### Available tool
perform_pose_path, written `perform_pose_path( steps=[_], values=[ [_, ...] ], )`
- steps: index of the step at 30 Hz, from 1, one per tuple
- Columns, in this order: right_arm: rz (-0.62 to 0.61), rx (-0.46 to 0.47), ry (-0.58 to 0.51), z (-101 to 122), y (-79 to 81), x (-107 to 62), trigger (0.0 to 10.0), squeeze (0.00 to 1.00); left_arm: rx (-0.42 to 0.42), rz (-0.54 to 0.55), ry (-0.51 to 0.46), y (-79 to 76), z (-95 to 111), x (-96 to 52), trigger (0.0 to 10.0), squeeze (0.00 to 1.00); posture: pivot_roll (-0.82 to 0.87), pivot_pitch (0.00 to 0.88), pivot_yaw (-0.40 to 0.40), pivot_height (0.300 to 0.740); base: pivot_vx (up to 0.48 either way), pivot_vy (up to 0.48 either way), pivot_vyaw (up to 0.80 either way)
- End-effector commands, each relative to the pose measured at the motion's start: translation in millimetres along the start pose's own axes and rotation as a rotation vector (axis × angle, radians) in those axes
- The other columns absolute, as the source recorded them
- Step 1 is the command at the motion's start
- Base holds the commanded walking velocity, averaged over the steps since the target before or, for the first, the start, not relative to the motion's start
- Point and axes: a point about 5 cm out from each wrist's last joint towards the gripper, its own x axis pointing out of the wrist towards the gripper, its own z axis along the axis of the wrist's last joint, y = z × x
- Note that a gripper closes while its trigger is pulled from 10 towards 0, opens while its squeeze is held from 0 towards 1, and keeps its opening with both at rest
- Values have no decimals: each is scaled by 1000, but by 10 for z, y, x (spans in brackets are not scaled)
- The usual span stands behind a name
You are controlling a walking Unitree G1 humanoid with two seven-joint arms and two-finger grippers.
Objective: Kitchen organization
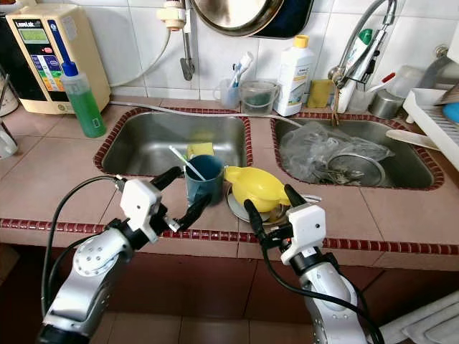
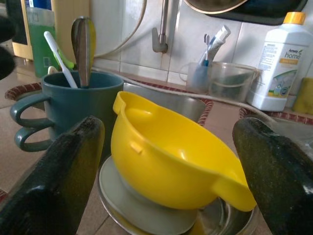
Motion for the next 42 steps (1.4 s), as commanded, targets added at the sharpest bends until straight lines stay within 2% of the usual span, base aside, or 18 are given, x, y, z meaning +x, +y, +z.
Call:
perform_pose_path(
  steps=[1,9,10,15,20,32,33,34,35,36,37,42],
  values=[
    [17,-3,-8,34,35,-1,10000,0,22,2,8,-27,-13,67,10000,0,-73,0,32,740,0,0,0],
    [17,1,-11,37,56,4,10000,0,36,2,18,-85,-31,197,10000,0,-84,0,40,740,0,0,0],
    [16,2,-12,38,61,5,10000,0,43,22,47,-89,-65,239,10000,0,-87,0,42,740,0,0,0],
    [12,-2,-12,37,70,1,10000,0,29,51,61,-92,-73,322,10000,0,-98,0,53,740,0,0,0],
    [1,0,-14,31,79,3,10000,0,33,32,47,-152,-48,423,10000,0,-104,0,62,740,0,0,0],
    [-3,-1,-21,33,97,30,10000,0,62,-16,3,-224,33,536,10000,0,-101,0,68,740,0,0,0],
    [-3,-1,-22,34,102,34,10000,0,56,-25,-2,-245,42,556,6157,0,-100,0,68,740,0,0,0],
    [-3,-1,-22,34,104,35,10000,0,51,-28,-5,-251,47,562,6157,0,-101,0,68,740,0,0,0],
    [-3,0,-23,36,108,37,10000,0,55,-28,-3,-263,58,588,4471,0,-101,0,71,740,0,0,0],
    [-4,1,-23,35,111,37,10000,0,54,-31,-4,-273,64,602,1804,0,-101,0,72,740,0,0,0],
    [-4,2,-23,34,116,35,10000,0,52,-33,-3,-283,67,615,118,0,-100,0,72,740,0,0,0],
    [-8,8,-22,28,144,26,10000,0,39,-27,-2,-290,84,657,0,0,-104,0,82,740,0,0,0]
  ],
)
